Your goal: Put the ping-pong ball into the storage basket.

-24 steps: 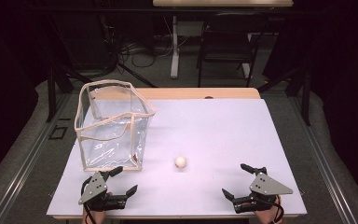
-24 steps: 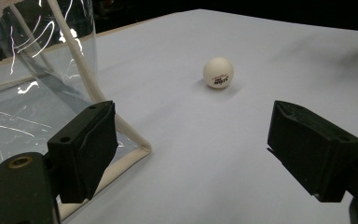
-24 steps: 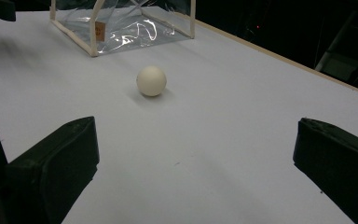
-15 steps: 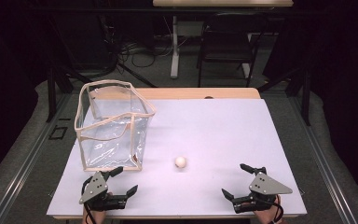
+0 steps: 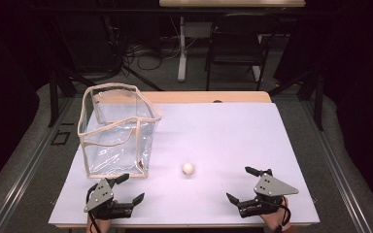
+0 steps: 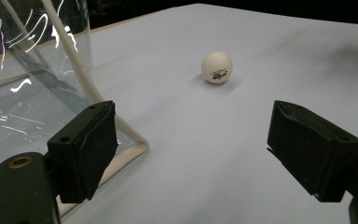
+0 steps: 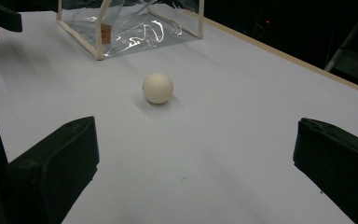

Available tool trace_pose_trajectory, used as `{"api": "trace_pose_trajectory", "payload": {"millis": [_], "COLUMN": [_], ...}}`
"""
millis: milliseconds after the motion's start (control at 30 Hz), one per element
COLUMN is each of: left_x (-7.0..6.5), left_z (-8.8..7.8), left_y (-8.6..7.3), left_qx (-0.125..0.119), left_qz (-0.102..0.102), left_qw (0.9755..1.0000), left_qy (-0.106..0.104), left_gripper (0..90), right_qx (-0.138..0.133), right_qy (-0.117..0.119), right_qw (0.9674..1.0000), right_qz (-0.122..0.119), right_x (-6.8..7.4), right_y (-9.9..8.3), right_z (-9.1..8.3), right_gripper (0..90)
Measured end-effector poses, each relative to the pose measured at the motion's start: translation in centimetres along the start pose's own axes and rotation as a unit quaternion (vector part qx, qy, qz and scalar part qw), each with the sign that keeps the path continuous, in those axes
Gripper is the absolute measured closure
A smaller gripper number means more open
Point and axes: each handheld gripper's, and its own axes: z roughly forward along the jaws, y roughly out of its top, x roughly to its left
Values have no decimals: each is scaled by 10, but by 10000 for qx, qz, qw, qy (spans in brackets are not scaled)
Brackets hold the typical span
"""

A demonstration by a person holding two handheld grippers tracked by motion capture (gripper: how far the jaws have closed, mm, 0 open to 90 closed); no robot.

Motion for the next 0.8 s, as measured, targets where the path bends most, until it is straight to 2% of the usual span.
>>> {"api": "trace_pose_trajectory", "payload": {"millis": [233, 800], "left_x": [0, -1], "left_z": [0, 1], "left_y": [0, -1], "left_qx": [42, 42], "left_qz": [36, 30], "left_qw": [10000, 10000], "left_qy": [-4, -2], "left_gripper": [161, 161], "right_qx": [67, 251], "right_qy": [78, 209], "right_qw": [9999, 9994], "right_qz": [-16, -76], "right_x": [-3, -2], "right_y": [8, 15], "right_z": [11, 30], "right_gripper": [0, 0]}}
